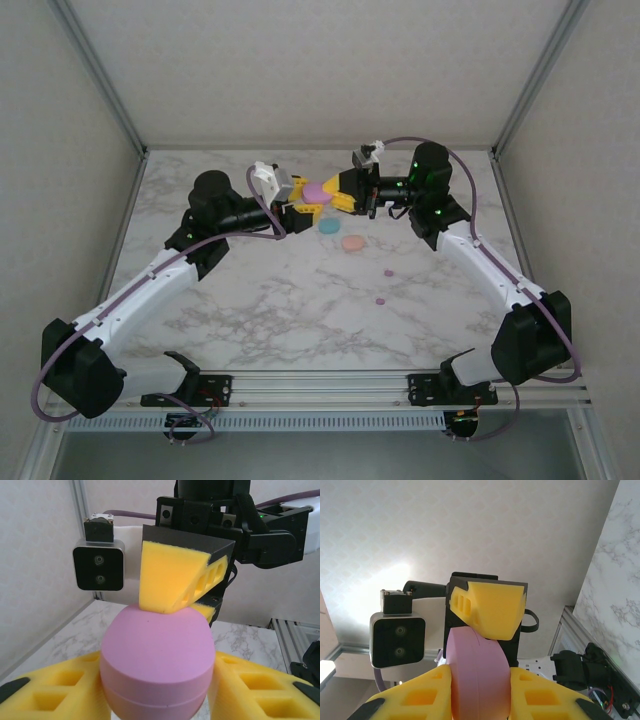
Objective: Insert the wireless bluetooth earbuds into the charging case
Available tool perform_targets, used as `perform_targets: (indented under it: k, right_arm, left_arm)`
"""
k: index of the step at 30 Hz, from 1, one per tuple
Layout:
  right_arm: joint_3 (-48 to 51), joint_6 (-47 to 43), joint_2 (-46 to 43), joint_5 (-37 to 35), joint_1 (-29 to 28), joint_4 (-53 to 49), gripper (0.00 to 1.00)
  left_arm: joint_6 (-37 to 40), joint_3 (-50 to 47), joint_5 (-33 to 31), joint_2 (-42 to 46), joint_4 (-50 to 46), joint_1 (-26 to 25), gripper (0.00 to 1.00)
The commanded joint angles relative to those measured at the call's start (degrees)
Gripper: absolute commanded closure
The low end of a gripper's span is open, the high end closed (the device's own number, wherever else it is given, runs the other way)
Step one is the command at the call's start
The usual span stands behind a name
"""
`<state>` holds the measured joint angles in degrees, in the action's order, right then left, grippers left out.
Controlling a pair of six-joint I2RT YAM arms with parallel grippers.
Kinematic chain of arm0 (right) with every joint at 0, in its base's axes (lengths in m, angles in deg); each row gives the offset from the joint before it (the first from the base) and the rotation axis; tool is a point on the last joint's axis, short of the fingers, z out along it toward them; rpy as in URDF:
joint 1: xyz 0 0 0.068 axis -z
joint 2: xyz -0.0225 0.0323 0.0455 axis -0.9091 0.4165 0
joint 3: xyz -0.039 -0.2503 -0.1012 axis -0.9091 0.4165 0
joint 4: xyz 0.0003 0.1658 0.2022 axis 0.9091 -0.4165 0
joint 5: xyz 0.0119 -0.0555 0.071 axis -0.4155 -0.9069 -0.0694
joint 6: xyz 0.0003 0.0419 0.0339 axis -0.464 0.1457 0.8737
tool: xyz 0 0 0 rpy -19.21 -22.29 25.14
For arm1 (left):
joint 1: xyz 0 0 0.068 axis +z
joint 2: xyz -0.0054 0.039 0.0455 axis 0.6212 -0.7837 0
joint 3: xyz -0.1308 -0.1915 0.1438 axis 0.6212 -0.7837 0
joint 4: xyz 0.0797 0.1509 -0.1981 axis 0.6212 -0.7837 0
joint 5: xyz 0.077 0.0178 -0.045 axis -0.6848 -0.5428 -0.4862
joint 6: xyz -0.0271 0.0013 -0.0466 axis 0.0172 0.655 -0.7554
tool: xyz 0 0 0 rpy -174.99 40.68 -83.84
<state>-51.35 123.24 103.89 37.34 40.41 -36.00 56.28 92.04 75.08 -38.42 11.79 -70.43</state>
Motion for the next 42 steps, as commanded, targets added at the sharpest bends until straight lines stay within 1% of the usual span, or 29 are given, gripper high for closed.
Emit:
perform_targets:
  k: [1,4,7,9,12,14,15,16,17,19,20,22,25,28,31,35,42]
  right_arm:
    - [0.0,-0.7,0.2,-0.4,-0.3,0.8,0.80]
    - [0.0,-2.0,0.1,-1.1,-0.5,-1.3,0.78]
    - [0.2,-2.3,0.0,-1.5,-0.4,-1.6,0.76]
    - [0.1,-2.6,-0.1,-2.0,-0.5,-2.3,0.74]
    - [-0.8,-6.6,-0.9,-3.6,-0.4,-7.1,0.66]
    - [-3.1,-13.3,-2.0,-5.2,-0.3,-15.3,0.57]
    - [-4.7,-18.1,-3.0,-7.3,-0.2,-21.9,0.49]
    - [-6.9,-24.4,-3.9,-10.1,-0.2,-29.1,0.44]
    - [-9.3,-30.2,-4.7,-12.9,-0.1,-35.8,0.42]
    - [-11.9,-38.0,-6.4,-18.0,-0.1,-43.8,0.38]
    - [-12.6,-41.3,-7.5,-21.1,-0.1,-46.6,0.36]
    - [-12.1,-48.7,-10.1,-25.7,-0.4,-49.0,0.33]
    - [-9.1,-59.0,-13.5,-27.3,-1.6,-48.7,0.32]
    - [-8.5,-67.0,-14.5,-30.5,-4.0,-51.7,0.33]
    - [-9.5,-71.2,-13.9,-33.1,-6.7,-54.4,0.32]
    - [-9.7,-71.8,-13.3,-33.6,-7.9,-53.1,0.32]
    - [-9.7,-71.3,-12.6,-34.8,-8.1,-51.9,0.32]
  left_arm:
    - [-0.1,1.7,1.3,-0.1,0.3,0.1,0.54]
    - [-0.4,1.7,1.1,0.0,0.4,0.0,0.60]
    - [0.1,1.5,0.7,0.0,-0.2,0.0,0.62]
    - [0.5,1.4,0.5,0.1,-0.8,0.0,0.66]
    - [1.3,1.3,-0.1,0.2,-1.9,0.0,0.67]
    - [1.7,1.4,0.0,0.1,-2.9,0.0,0.69]
    - [2.1,1.5,0.4,0.1,-3.9,0.0,0.69]
    - [2.7,1.9,0.8,0.0,-5.1,0.0,0.69]
    - [3.2,2.1,1.5,0.0,-6.5,0.0,0.69]
    - [3.7,2.3,2.9,-0.1,-8.1,0.0,0.69]
    - [4.1,2.6,3.7,-0.2,-9.3,0.0,0.69]
    - [4.2,3.1,5.7,-0.6,-11.1,0.0,0.69]
    - [3.5,3.9,8.5,-1.4,-12.5,0.0,0.69]
    - [2.6,4.9,10.3,-2.2,-13.0,0.0,0.68]
    - [2.9,5.8,10.6,-2.5,-14.0,0.0,0.68]
    - [3.0,6.4,10.6,-2.8,-14.6,-0.1,0.67]
    - [3.5,6.7,10.6,-2.5,-15.5,-0.5,0.66]
